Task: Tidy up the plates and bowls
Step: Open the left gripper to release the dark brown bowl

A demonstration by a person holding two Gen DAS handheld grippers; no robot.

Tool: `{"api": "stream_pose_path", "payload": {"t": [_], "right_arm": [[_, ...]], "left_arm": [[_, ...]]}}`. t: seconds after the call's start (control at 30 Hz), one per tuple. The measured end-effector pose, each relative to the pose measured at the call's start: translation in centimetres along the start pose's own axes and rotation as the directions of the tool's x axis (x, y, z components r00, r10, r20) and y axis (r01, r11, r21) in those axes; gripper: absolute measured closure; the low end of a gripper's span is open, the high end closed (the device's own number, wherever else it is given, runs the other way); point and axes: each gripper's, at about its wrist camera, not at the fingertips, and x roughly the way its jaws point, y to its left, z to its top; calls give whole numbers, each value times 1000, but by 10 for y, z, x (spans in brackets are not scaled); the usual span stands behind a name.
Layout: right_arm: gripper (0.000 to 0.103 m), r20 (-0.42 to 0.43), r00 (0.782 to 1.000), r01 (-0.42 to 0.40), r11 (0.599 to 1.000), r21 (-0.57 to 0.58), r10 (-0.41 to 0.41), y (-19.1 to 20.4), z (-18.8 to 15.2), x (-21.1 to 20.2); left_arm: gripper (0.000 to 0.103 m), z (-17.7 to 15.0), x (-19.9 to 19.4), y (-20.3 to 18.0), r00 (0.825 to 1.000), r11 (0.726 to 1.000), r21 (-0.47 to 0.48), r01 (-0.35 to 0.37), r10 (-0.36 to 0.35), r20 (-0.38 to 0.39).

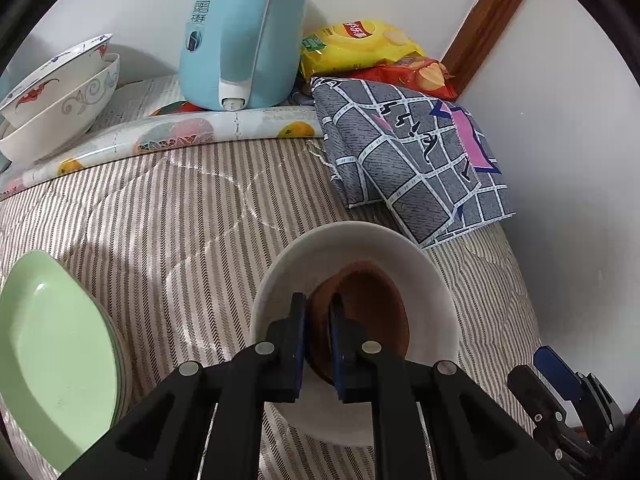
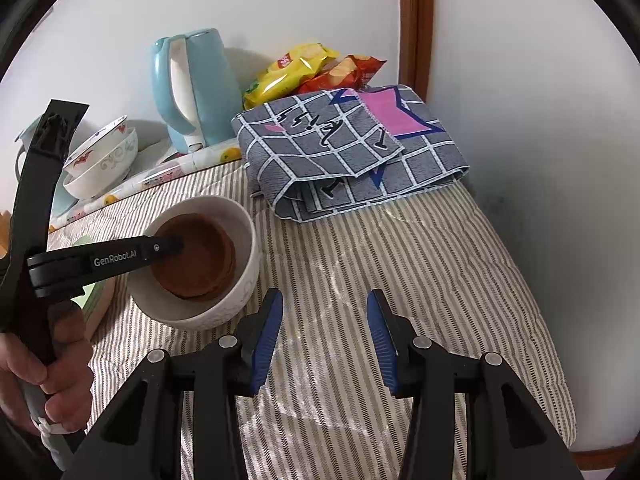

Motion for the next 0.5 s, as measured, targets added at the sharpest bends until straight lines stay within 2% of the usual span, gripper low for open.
{"api": "stream_pose_path", "payload": {"t": [0.07,0.2,0.27,0.33,0.5], "right_arm": [[60,-2,1000,-7,1000,-3,7,2,1,-1],[60,8,1000,-9,1000,-11,9,6,3,-9],[59,14,1000,-10,1000,-14,10,8,3,-13],[58,18,1000,-12,1000,-14,12,8,3,-16],[56,30,999,-23,999,-31,23,14,3,-25]], "left_arm": [[86,-1,-1,1,1000,1000,0,2,-2,-10],[85,-3,-5,1,1000,1000,-6,8,-8,-21],[80,-5,-11,-1,1000,1000,4,7,-7,-18],[74,-6,-20,-2,1000,1000,9,0,0,-1],[74,-9,-48,4,999,1000,-2,-15,15,51]]}}
